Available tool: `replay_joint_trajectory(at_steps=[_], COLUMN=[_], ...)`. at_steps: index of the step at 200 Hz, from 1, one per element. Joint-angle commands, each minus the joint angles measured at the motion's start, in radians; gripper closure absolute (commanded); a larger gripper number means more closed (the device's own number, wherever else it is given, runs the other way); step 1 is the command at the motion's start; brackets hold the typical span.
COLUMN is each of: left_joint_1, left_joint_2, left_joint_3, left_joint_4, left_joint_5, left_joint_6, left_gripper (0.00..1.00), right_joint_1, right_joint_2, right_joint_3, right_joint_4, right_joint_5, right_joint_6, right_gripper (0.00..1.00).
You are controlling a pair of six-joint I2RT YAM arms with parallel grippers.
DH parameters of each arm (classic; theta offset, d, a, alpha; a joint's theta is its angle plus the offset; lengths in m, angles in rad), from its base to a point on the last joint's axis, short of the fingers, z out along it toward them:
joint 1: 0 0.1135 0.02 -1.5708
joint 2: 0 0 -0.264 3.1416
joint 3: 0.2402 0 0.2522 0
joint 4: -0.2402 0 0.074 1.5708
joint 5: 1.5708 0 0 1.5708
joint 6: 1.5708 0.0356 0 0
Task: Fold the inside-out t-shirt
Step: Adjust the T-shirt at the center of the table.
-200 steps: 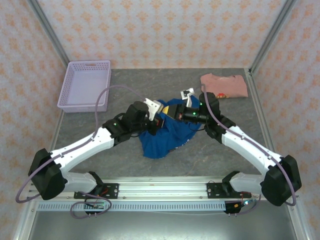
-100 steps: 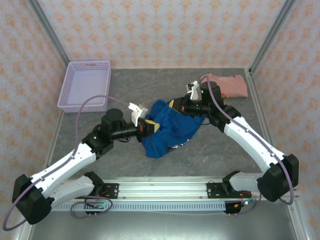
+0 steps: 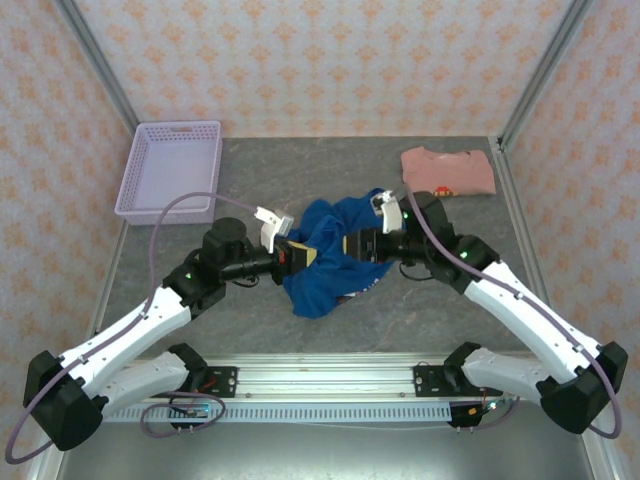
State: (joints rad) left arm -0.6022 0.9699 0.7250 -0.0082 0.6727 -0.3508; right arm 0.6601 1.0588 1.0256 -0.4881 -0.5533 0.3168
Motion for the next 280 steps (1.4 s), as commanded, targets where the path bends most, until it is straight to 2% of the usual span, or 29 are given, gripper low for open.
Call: replay_joint_trajectory(at_steps=[1,27,50,74,103,116,148,177,200,224,247,280], left_joint_1=[0.002,0.002,0.002,0.003,0.002,0.006,0.012,0.018,0.016,0.016,0.007,-0.040], left_joint_2=[0.003,0.004,0.004,0.004,-0.015,-0.033,-0.083,-0.086,-0.046,-0.025,-0.025,0.012], left_joint_3=[0.045,0.048,0.045,0.041,0.022,0.004,-0.045,-0.064,-0.032,-0.011,0.002,0.033], left_joint_4=[-0.018,-0.030,-0.034,-0.057,-0.103,-0.103,-0.108,-0.120,-0.149,-0.188,-0.241,-0.291], left_joint_5=[-0.010,-0.010,-0.012,-0.035,-0.097,-0.102,-0.123,-0.145,-0.120,-0.169,-0.255,-0.313], left_joint_6=[-0.001,0.009,0.015,0.028,0.049,0.046,0.037,0.035,0.053,0.060,0.074,0.115], left_gripper=[1.00,1.00,1.00,1.00,1.00,1.00,1.00,1.00,1.00,0.85,0.64,0.51], right_joint_1=[0.023,0.030,0.032,0.030,-0.007,-0.047,-0.108,-0.138,-0.137,-0.136,-0.136,-0.135], right_joint_2=[0.052,0.111,0.149,0.134,0.084,0.066,-0.004,0.034,0.065,0.059,0.056,0.052], right_joint_3=[-0.039,-0.048,-0.052,-0.049,0.035,0.049,0.039,0.097,0.077,0.059,0.065,0.053], right_joint_4=[0.137,0.260,0.318,0.296,-0.040,-0.121,-0.113,-0.202,-0.152,-0.154,-0.166,-0.168], right_joint_5=[-0.002,-0.051,-0.064,-0.013,0.230,0.258,0.080,-0.086,-0.235,-0.217,-0.219,-0.229], right_joint_6=[0.032,0.103,0.143,0.139,0.018,-0.008,-0.076,-0.175,-0.176,-0.200,-0.213,-0.228], right_gripper=[0.47,0.42,0.46,0.66,0.99,1.00,1.00,1.00,1.00,1.00,1.00,1.00])
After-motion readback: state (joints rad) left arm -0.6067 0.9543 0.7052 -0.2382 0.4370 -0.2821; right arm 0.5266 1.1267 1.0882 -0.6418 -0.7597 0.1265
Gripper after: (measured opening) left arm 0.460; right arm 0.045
